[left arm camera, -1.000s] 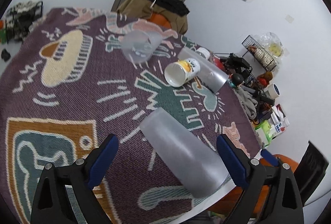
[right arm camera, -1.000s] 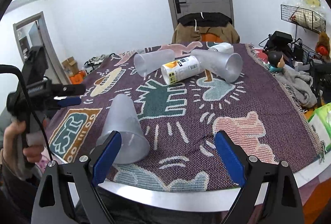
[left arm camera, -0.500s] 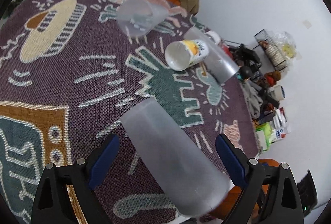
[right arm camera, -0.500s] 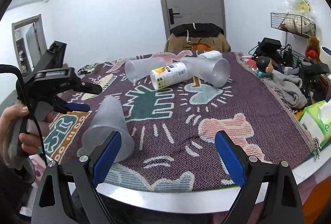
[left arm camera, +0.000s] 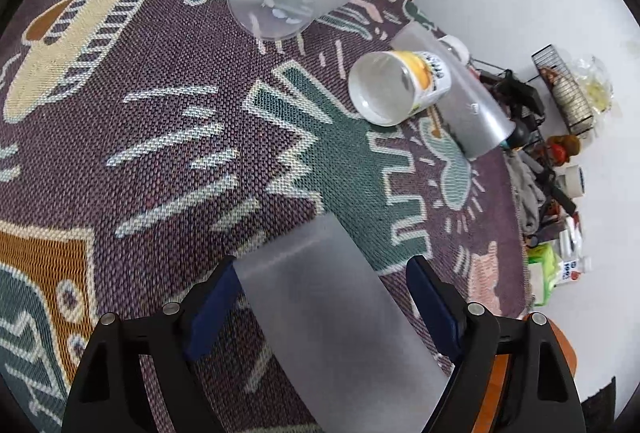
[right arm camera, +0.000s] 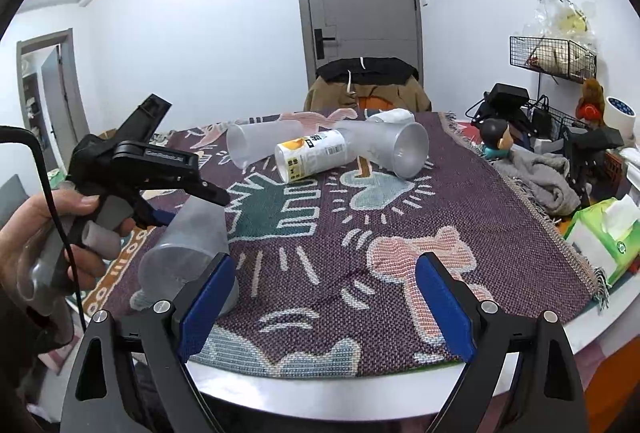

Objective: Flip cup upside down
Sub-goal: 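Grasp the upside-down cup with the left gripper and lift it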

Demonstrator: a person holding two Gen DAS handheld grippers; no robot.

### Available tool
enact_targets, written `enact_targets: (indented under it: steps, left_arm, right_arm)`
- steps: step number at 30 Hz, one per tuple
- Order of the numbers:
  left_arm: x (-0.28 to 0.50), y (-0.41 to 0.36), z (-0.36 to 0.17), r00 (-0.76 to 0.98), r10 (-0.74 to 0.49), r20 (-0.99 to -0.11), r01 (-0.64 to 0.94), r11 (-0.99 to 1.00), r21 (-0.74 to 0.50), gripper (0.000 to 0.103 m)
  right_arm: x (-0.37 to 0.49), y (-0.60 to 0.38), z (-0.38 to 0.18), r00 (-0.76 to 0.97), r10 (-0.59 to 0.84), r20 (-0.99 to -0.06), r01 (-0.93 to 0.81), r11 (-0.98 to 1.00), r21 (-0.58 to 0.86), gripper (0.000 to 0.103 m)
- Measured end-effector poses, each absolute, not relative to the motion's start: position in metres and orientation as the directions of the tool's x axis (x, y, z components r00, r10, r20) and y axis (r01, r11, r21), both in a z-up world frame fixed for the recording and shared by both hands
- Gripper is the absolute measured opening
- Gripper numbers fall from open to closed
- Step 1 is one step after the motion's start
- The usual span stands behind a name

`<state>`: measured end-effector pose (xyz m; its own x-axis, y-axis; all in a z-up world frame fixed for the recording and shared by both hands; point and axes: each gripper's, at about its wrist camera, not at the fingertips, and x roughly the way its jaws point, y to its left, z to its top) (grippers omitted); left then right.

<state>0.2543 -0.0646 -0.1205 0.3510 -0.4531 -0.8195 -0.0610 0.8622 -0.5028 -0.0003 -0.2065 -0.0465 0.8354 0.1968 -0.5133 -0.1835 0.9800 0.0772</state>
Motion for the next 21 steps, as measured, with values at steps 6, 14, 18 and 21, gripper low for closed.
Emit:
enact_targets:
  steps: [6, 14, 18, 21]
  left_arm:
    - [0.264, -0.066, -0.122, 0.341, -0.448, -0.826, -0.060, 0.867, -0.495, 0.067]
    - [0.261, -0.060, -0.101, 0.399, -0.486, -0.777, -0.003, 0.847, -0.531, 0.062]
    - [0.257, -0.052, -0.075, 0.464, -0.481, -0.744, 0.036, 0.849, -0.527, 0.060]
    - [0.248, -0.046, -0.057, 0.514, -0.490, -0.704, 0.081, 0.845, -0.529, 0.059]
  right_arm:
    - [0.003, -0.215, -0.050, 0.833, 0.194, -0.519, -0.168, 0.981, 0.099, 0.092]
    - [0.007, -0.223, -0.055, 0.824, 0.205, -0.528, -0.155, 0.978, 0.137, 0.092]
    - [0.008, -0.224, -0.056, 0.824, 0.203, -0.528, -0.152, 0.978, 0.140, 0.092]
    - [0.008, -0.223, -0.056, 0.825, 0.202, -0.528, -0.152, 0.979, 0.137, 0.092]
